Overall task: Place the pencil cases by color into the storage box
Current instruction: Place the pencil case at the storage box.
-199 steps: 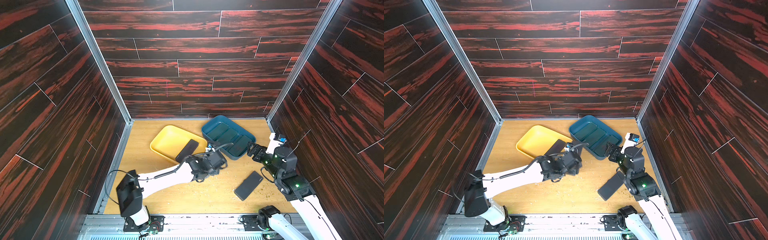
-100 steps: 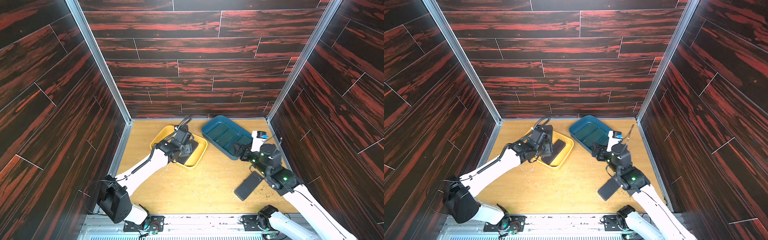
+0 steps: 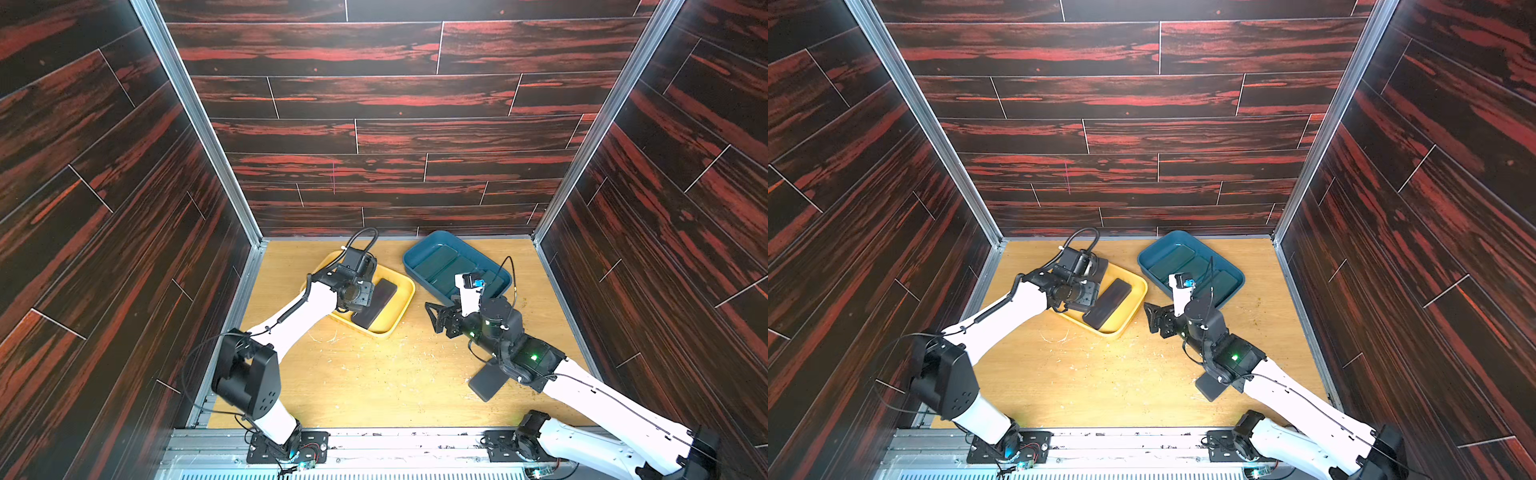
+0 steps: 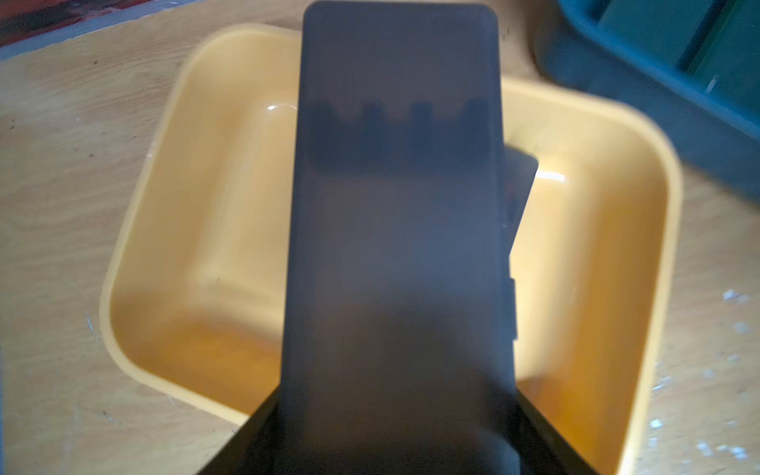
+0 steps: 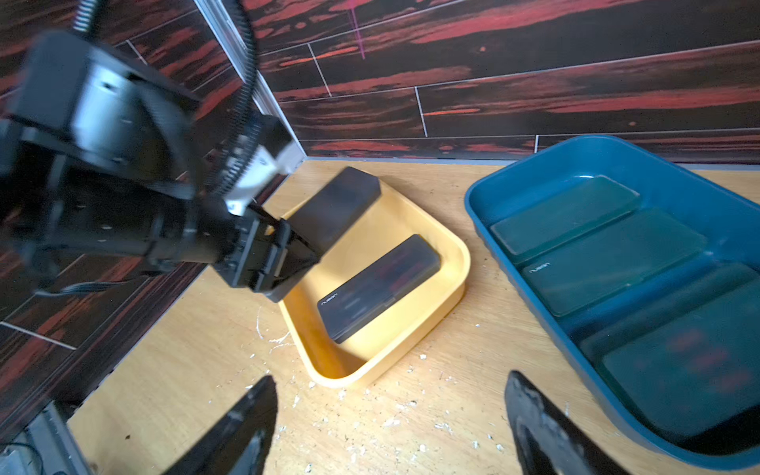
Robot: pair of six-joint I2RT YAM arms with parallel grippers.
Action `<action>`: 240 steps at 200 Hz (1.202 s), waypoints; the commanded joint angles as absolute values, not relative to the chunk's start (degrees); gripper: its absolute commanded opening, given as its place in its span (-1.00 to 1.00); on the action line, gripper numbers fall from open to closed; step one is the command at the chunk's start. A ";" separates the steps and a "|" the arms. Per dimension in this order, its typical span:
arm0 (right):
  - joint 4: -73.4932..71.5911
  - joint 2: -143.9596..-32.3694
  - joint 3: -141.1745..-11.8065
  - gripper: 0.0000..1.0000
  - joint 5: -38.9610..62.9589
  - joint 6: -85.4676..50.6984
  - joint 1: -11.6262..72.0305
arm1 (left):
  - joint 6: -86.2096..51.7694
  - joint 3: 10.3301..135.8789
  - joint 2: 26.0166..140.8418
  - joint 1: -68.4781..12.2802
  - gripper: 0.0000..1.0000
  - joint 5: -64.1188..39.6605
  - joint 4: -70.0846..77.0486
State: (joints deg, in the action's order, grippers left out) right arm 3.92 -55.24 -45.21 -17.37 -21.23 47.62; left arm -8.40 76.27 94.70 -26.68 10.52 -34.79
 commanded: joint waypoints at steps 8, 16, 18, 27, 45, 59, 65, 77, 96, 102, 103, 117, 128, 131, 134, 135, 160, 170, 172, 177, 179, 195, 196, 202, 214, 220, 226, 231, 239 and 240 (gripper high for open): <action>0.70 -56.08 -43.99 0.73 -17.82 -20.33 48.77 | 1.29 74.70 96.72 -25.30 0.14 13.40 -33.83; 0.50 -56.09 -43.82 0.73 -17.88 -20.30 48.91 | 1.79 74.08 96.98 -24.55 0.14 13.44 -33.40; 0.41 -56.17 -43.74 0.73 -17.87 -20.30 48.94 | 1.87 73.93 97.04 -24.35 0.14 13.27 -33.40; 0.24 -56.18 -43.47 0.73 -17.92 -20.30 48.96 | 2.44 73.25 97.04 -23.47 0.14 12.76 -31.24; -0.04 -56.58 -42.78 0.73 -18.01 -20.48 49.02 | 3.63 71.73 96.68 -22.22 0.14 12.57 -28.74; -0.59 -57.02 -42.24 0.73 -17.91 -20.73 49.04 | 4.66 71.72 96.81 -21.89 0.15 12.07 -28.31; -0.82 -57.37 -42.10 0.73 -17.85 -20.70 49.04 | 5.09 71.80 96.90 -21.88 0.16 11.63 -28.12; -1.03 -58.11 -42.01 0.73 -17.83 -20.76 49.06 | 5.64 72.37 96.86 -21.88 0.17 10.67 -28.05; -1.66 -59.18 -42.18 0.73 -17.64 -20.73 49.13 | 6.11 71.91 96.42 -21.88 0.18 9.72 -25.86; -1.75 -59.45 -42.32 0.73 -17.63 -20.66 49.13 | 6.43 71.84 96.54 -21.88 0.18 9.55 -25.40; -1.75 -59.56 -42.34 0.73 -17.65 -20.61 49.13 | 6.47 71.87 96.56 -21.88 0.18 9.56 -25.31; -1.91 -59.98 -42.60 0.73 -17.64 -20.49 49.13 | 7.15 72.19 97.64 -21.80 0.19 9.60 -25.22; -2.10 -60.18 -42.63 0.73 -17.73 -20.39 49.13 | 7.67 72.64 98.91 -21.80 0.19 9.68 -25.27; -2.11 -60.20 -42.69 0.73 -17.75 -20.30 49.13 | 7.77 72.68 99.22 -21.80 0.19 9.71 -25.31; -2.07 -60.20 -42.71 0.73 -17.80 -20.30 49.13 | 7.82 72.76 99.56 -21.80 0.19 9.82 -25.31; -2.09 -60.25 -42.71 0.73 -17.82 -20.30 49.13 | 7.86 72.77 99.66 -21.80 0.19 9.83 -25.27; -2.20 -60.62 -42.63 0.73 -18.27 -20.21 49.12 | 7.91 71.78 100.10 -21.80 0.19 9.71 -23.83; -2.20 -60.73 -42.54 0.73 -18.34 -20.22 49.09 | 7.91 71.01 101.64 -21.71 0.19 9.65 -22.81; -2.20 -60.73 -42.56 0.73 -18.36 -20.21 49.12 | 7.91 71.01 101.72 -21.71 0.19 9.55 -22.71; -2.20 -60.82 -42.54 0.73 -18.45 -20.30 49.13 | 7.99 70.89 101.92 -21.71 0.19 9.45 -22.59; -2.20 -60.82 -42.47 0.73 -18.46 -20.30 49.13 | 8.00 70.96 102.05 -21.71 0.18 9.37 -22.59; -2.28 -61.00 -42.28 0.73 -18.63 -20.52 49.13 | 8.44 71.15 102.96 -21.62 0.19 9.20 -22.43; -2.33 -61.00 -42.28 0.73 -18.63 -20.54 49.13 | 8.44 71.17 102.99 -21.62 0.19 9.26 -22.42; -2.37 -61.12 -42.19 0.73 -18.68 -20.71 49.09 | 8.51 71.23 103.32 -21.62 0.18 9.39 -22.26; -2.29 -61.48 -42.10 0.73 -18.57 -21.23 49.06 | 8.93 71.35 103.96 -21.53 0.19 9.40 -21.85; -2.21 -61.65 -42.01 0.73 -18.33 -21.58 49.08 | 9.17 71.34 104.28 -21.45 0.19 9.40 -21.65; -2.12 -61.89 -42.01 0.73 -18.32 -21.97 49.05 | 9.35 71.50 104.64 -21.36 0.19 9.40 -21.54; -1.96 -62.11 -42.01 0.73 -18.28 -22.42 49.05 | 9.52 71.65 105.04 -21.29 0.19 9.38 -21.53; -1.61 -62.48 -42.17 0.73 -18.26 -23.01 49.06 | 9.79 71.78 105.52 -21.20 0.19 9.23 -21.21; -1.60 -62.53 -42.18 0.73 -18.27 -23.11 49.05 | 9.82 71.75 105.58 -21.19 0.19 9.23 -21.15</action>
State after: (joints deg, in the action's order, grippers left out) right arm -1.41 -61.06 -42.61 -17.85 -21.26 48.82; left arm 7.99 71.20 104.77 -21.71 9.61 -23.03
